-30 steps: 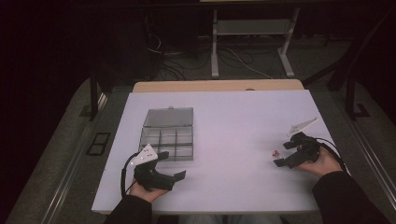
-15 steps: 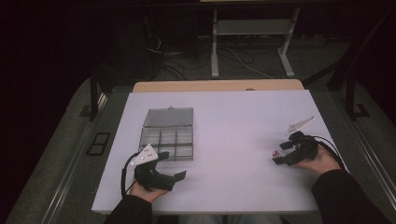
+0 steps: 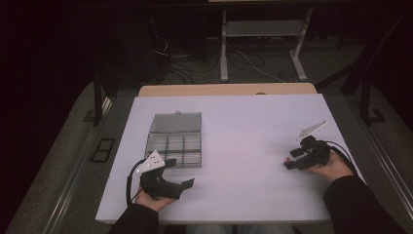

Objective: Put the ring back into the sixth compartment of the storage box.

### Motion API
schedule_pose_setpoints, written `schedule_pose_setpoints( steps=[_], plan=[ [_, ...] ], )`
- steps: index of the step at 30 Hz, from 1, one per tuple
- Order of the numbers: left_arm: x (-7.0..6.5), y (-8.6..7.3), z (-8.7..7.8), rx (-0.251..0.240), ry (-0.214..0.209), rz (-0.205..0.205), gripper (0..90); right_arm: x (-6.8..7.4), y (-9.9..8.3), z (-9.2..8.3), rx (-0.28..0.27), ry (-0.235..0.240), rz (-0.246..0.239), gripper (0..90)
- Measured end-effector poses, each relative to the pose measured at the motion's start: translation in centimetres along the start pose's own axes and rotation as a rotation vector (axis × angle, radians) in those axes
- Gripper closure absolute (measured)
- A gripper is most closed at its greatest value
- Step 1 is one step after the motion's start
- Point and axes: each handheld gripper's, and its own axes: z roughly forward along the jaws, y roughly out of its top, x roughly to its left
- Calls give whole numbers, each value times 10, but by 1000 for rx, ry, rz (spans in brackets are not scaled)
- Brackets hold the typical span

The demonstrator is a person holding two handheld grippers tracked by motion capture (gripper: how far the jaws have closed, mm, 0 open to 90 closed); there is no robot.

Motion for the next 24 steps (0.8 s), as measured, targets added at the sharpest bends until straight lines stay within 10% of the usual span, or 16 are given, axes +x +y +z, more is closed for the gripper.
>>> schedule_pose_setpoints(
  steps=[12, 24],
  plan=[
    [0, 0, 0, 2, -2, 2, 0, 4, 3, 3, 8, -12, -46, 654],
    [0, 0, 1, 1, -1, 0, 0, 0, 2, 1, 0, 11, -25, 701]
  ],
)
